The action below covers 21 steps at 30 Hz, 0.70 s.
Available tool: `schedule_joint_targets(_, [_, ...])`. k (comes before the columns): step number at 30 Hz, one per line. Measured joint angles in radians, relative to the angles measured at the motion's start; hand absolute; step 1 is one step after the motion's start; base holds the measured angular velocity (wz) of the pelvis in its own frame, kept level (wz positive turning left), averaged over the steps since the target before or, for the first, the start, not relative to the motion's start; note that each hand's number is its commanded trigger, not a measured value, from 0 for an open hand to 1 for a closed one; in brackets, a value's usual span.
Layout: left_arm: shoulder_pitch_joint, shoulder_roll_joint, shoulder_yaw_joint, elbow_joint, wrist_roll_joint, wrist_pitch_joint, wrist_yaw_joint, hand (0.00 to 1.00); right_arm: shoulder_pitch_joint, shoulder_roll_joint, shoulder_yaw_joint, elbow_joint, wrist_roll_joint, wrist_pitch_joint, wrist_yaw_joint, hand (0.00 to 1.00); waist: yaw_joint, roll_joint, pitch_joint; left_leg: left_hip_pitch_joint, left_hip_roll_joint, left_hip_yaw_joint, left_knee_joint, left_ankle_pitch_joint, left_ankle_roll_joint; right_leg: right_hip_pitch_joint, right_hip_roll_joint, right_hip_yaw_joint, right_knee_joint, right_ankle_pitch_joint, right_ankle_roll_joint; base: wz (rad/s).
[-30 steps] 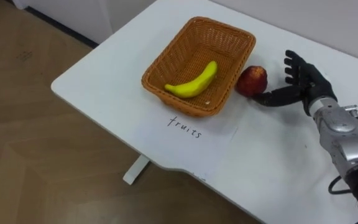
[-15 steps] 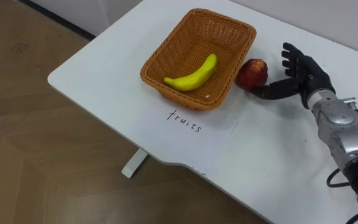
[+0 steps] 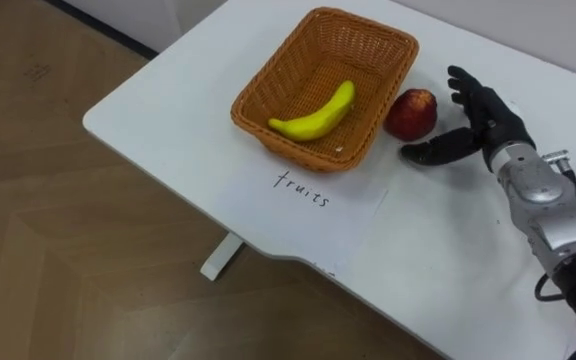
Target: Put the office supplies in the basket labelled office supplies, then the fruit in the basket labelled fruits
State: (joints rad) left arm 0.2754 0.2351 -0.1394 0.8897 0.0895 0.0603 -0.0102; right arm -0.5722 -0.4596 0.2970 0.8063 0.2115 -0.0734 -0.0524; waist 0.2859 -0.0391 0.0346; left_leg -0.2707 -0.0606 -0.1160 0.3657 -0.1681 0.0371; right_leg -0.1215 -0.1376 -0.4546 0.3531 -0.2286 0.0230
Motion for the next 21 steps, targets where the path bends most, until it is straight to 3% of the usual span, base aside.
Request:
schedule_joint_targets(4, [-0.001, 0.014, -0.003, 0.002, 0.000, -0.001, 0.002, 0.00, 0.000, 0.000, 0.009, 0.000, -0.019, 0.000, -0.010, 0.00, 0.001, -0.003, 0.0037, -0.006, -0.002, -0.005, 0.010, 0.000, 0.000, -0.004, 0.000, 0.000, 0.005, -0.005, -0.005, 0.02])
schedule_joint_targets(21, [-0.010, 0.023, -0.002, -0.008, 0.001, -0.017, 0.003, 0.00, -0.008, -0.016, 0.033, 0.000, -0.065, -0.012, -0.010, 0.00, 0.020, -0.004, 0.0029, -0.018, 0.002, 0.001, 0.014, 0.001, -0.002, -0.025, 0.000, 0.010, 0.011, -0.010, -0.010, 0.00])
